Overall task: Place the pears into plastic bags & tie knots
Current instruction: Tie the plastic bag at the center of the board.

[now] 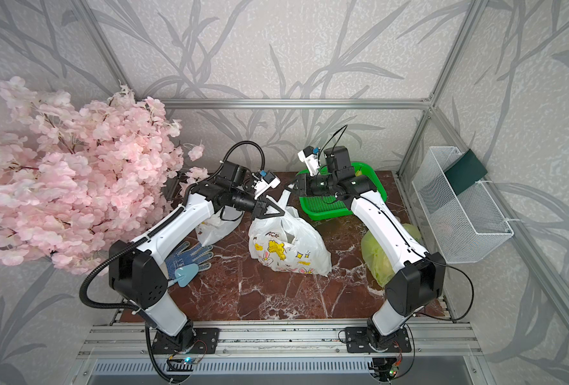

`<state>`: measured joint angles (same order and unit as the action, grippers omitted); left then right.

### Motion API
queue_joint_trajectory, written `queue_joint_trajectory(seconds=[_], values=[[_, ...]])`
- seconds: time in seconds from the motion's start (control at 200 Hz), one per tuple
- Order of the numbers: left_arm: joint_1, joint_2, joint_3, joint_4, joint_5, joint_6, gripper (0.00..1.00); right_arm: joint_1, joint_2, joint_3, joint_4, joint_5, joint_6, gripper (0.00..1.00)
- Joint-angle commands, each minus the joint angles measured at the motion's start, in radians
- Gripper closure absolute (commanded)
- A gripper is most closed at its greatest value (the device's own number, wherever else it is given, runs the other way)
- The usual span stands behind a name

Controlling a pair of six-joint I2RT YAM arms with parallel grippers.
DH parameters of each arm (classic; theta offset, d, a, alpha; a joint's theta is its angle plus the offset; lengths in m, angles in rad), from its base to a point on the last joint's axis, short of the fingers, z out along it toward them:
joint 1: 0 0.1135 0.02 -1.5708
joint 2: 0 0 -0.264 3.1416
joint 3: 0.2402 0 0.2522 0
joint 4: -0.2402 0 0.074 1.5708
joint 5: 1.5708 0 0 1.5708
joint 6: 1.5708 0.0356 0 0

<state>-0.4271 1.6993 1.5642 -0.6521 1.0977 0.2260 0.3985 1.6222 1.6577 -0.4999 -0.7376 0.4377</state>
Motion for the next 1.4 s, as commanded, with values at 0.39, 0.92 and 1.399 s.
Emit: queue_joint_trajectory(seconds=[0.39, 0.92, 1.399], values=[[0.012, -0.043, -0.056, -0.008, -0.026, -0.019, 0.86, 0.025, -0.228, -0.186, 0.237, -0.051, -0.065, 1.00], [0.037, -0.044, -0.041, 0.094, -0.079, -0.183, 1.00, 0.290, -0.308, -0.565, 0.023, 0.176, -0.346, 1.00], [0.024, -0.086, -0.093, -0.048, 0.021, -0.025, 0.92, 0.164, -0.245, -0.489, 0.045, 0.208, -0.658, 1.00]])
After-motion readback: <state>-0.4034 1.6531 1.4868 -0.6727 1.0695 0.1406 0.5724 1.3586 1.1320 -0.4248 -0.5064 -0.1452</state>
